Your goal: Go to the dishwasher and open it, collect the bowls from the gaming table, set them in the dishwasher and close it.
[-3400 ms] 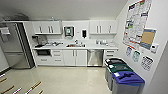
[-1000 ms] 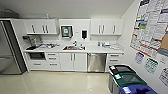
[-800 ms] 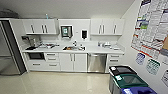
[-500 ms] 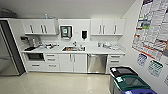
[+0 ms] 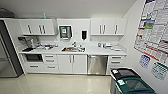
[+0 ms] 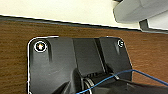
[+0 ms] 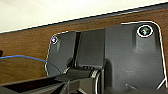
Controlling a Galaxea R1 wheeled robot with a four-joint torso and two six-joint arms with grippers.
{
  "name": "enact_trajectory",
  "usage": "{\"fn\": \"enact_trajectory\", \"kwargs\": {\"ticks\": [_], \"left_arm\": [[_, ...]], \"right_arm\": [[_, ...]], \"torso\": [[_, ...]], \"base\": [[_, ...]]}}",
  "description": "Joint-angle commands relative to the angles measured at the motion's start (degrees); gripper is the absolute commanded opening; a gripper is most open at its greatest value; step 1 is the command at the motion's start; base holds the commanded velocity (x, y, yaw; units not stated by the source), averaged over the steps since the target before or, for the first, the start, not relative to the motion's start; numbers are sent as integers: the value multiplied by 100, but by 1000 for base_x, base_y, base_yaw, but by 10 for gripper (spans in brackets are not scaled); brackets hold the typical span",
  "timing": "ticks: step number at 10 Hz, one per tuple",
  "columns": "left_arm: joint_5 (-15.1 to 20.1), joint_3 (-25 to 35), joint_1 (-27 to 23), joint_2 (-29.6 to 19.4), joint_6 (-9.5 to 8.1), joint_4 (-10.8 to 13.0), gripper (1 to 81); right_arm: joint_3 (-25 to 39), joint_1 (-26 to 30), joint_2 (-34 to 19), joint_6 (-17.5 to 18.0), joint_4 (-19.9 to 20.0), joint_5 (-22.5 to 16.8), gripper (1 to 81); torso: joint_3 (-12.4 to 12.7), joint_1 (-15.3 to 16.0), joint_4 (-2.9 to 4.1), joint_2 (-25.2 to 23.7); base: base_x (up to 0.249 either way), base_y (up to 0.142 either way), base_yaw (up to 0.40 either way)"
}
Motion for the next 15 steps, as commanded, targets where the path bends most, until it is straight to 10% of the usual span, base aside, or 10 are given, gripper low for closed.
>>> {"fn": "enact_trajectory", "kwargs": {"ticks": [1,15], "left_arm": [[253,68,-333,-118,35,63,811],[253,68,-341,-118,35,63,811]], "right_arm": [[109,304,-57,-23,32,-263,811],[100,278,-39,-23,23,-245,811]], "torso": [[0,-2,0,0],[0,-2,0,0]], "base": [[133,0,0],[104,0,0]]}}
